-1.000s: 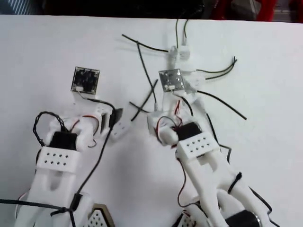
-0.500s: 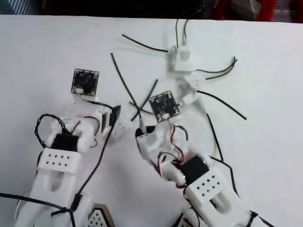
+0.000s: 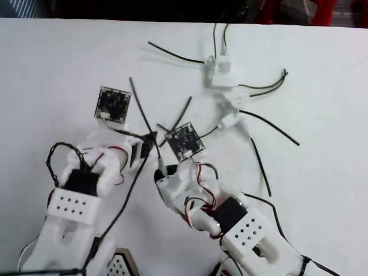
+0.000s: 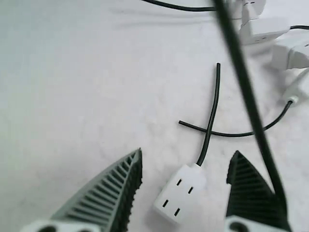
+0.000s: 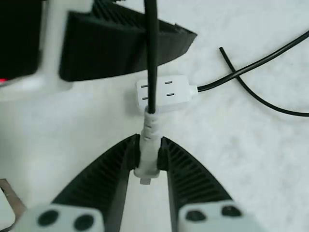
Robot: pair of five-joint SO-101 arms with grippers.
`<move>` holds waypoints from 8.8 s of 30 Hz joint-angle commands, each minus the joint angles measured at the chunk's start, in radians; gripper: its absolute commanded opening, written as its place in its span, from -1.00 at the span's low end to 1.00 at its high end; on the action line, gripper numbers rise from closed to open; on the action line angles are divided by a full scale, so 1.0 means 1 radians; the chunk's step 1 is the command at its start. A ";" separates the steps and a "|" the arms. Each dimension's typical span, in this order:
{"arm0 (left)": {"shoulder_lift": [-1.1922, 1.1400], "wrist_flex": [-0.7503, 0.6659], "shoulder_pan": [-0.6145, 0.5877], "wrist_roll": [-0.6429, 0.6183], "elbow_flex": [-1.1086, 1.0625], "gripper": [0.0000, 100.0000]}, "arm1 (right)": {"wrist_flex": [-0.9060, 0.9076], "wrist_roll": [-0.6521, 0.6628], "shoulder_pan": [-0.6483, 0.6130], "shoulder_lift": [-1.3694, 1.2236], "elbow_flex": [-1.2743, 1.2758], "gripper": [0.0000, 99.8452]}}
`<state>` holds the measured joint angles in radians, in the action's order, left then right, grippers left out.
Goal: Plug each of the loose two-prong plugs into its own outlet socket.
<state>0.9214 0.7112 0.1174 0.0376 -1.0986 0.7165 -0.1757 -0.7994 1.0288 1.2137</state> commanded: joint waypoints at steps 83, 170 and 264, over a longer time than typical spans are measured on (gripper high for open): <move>0.346 0.046 -0.460 -0.192 -0.095 -0.44 | -0.122 0.224 -0.007 -0.972 -0.632 -0.97; 0.348 -0.046 -0.223 -0.181 -0.147 -0.82 | -0.209 0.387 0.444 0.246 0.186 -0.97; 0.897 0.568 -0.170 0.221 -0.594 -0.95 | 0.555 0.322 0.576 0.774 0.476 -0.96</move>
<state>1.8082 1.2743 -0.0422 0.2524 -1.6955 1.2674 0.1450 -0.2332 1.7883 1.6801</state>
